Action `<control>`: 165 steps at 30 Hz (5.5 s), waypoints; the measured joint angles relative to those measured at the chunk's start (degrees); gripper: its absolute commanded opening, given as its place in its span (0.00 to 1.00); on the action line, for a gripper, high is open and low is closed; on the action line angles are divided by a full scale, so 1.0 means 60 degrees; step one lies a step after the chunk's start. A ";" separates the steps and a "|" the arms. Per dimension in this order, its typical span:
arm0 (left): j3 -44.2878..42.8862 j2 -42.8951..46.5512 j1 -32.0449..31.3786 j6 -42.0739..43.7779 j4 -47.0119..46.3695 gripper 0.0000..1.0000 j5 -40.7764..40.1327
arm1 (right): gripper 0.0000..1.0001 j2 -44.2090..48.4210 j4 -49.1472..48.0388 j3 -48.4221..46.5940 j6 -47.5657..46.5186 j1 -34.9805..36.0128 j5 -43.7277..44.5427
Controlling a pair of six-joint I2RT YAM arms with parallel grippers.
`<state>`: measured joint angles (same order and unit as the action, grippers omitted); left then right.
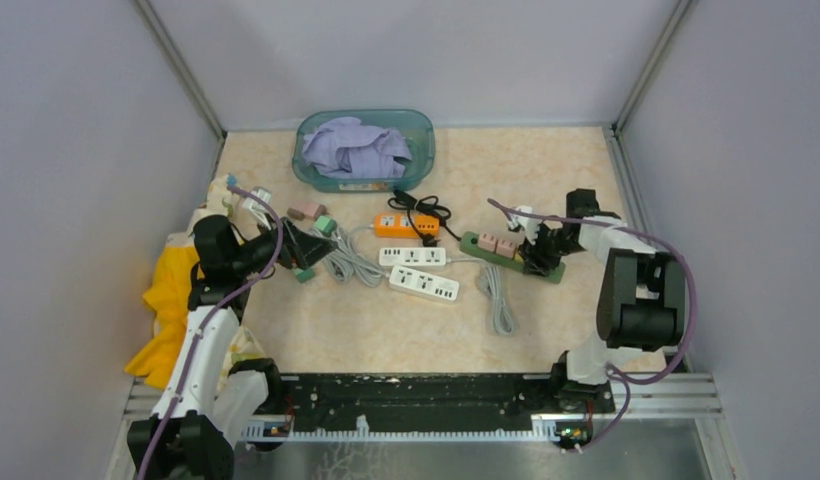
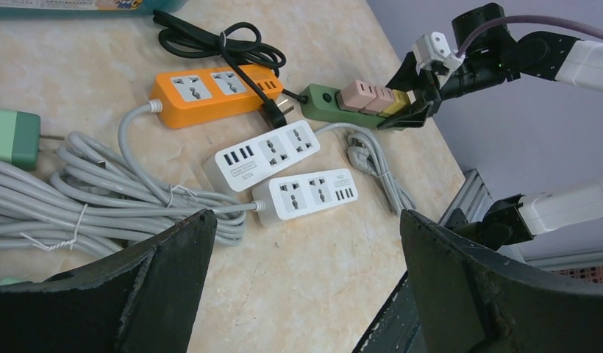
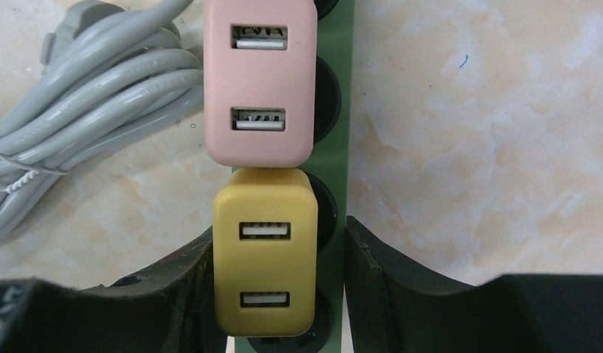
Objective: Pull the plug off the socket
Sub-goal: Place the socket at the center of the board, then remove the plug from the socket.
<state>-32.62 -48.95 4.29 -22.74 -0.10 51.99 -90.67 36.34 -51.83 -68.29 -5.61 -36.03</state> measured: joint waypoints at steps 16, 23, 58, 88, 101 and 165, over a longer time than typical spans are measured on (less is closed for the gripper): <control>0.0000 0.0029 0.0000 -0.0073 -0.0244 1.00 0.0146 | 0.83 0.0849 0.0295 0.0244 -0.0251 0.0244 0.0306; 0.0000 0.0062 0.0000 -0.0095 -0.0270 1.00 0.0204 | 0.83 0.1563 0.1268 -0.0452 -0.0280 0.0240 0.0087; 0.0073 0.0091 0.0011 -0.0211 -0.0495 1.00 0.0455 | 0.68 0.0674 -0.0470 -0.1541 0.2597 0.2262 -0.0841; 0.0080 0.0091 0.0018 -0.0306 -0.0678 1.00 0.0579 | 0.11 -0.0331 -0.0608 -0.1632 0.3060 0.3027 0.1359; 0.0127 0.0091 0.0018 -0.0353 -0.0805 1.00 0.0685 | 0.00 -0.0331 0.0273 -0.1887 0.2208 0.2605 0.1275; 0.1723 0.0280 -0.6306 -0.1024 -0.3220 0.92 -0.1643 | 0.55 -0.0342 0.2765 -0.1792 -0.2244 0.3118 -0.0291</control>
<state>-22.28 -47.27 -33.54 -28.88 -19.42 42.13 -92.73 52.93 -62.59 -81.76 13.10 -37.78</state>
